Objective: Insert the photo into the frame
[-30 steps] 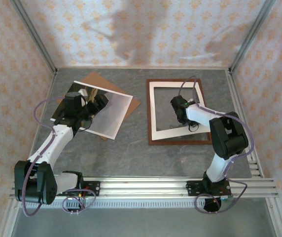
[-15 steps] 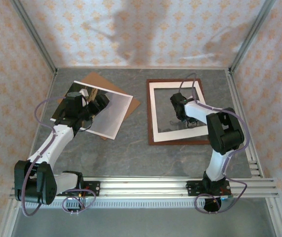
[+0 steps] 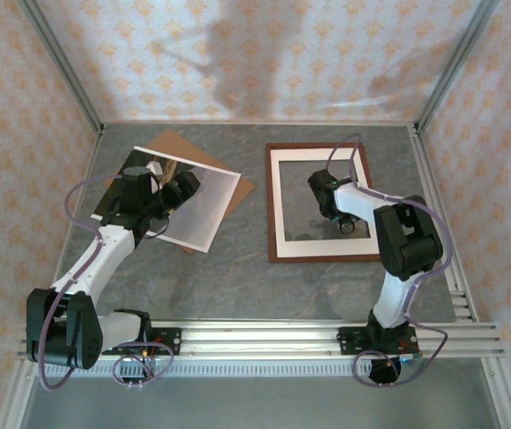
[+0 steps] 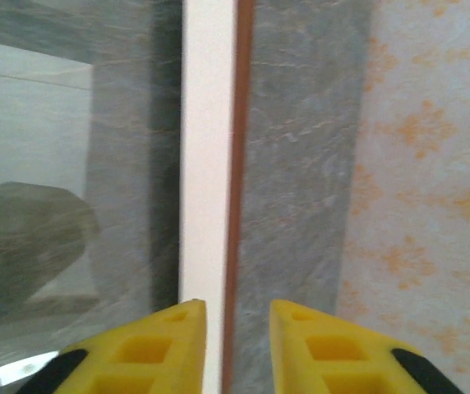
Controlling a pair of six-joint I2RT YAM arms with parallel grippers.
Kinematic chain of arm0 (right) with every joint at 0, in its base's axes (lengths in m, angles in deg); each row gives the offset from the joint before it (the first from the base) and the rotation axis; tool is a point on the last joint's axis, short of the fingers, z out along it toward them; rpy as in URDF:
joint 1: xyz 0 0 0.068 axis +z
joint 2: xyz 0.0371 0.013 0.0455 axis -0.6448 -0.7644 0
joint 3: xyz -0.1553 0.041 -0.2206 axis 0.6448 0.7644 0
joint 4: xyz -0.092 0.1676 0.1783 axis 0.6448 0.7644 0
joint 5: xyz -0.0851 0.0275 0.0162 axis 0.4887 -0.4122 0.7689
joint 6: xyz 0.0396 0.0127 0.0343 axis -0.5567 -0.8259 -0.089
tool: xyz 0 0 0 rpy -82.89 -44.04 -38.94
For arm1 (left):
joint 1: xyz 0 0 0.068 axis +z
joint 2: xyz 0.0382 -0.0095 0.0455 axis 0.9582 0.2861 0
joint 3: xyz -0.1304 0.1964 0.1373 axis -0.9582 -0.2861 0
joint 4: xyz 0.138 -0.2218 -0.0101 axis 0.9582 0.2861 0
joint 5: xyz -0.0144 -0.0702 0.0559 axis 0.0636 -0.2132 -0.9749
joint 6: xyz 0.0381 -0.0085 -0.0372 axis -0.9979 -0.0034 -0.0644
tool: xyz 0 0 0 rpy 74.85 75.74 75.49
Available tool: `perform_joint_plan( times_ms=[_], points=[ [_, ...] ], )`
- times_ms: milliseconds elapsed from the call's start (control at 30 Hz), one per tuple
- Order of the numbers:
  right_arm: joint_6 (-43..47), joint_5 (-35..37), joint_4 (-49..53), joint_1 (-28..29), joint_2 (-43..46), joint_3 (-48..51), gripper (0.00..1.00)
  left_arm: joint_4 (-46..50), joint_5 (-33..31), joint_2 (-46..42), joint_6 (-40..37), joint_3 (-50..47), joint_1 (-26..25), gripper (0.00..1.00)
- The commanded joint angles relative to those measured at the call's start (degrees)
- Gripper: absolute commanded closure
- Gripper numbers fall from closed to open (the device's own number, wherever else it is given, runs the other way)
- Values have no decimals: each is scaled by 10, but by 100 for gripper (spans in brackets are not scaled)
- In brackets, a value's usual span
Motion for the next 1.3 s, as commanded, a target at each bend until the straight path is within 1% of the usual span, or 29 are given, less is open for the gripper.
perform_joint_plan(
  times_ms=[0,67,167,200,267,400,500,600,733,1267],
  points=[
    [-54,-114,18,31,75,-6,69,7,-14,-1,-1,17,-6,0],
    [-95,-191,22,42,117,8,64,11,-16,1,-2,16,-8,0],
    [-162,-265,37,42,163,34,54,9,-20,2,-2,16,-15,0],
    [-181,-283,41,43,170,41,53,9,-22,3,-1,16,-18,0],
    [-208,-344,48,43,176,57,50,5,-25,9,-1,18,-24,0],
    [-246,-402,34,43,190,95,45,2,-25,19,-1,17,-34,0],
    [-267,-439,-3,43,202,127,36,-4,-28,22,1,11,-38,1],
    [-274,-452,-25,42,200,147,30,-6,-26,27,1,10,-40,0],
    [-277,-458,-42,43,194,157,27,-6,-27,31,0,11,-43,0],
    [-282,-482,-83,42,144,138,26,-5,-28,34,-3,12,-45,0]
  ],
)
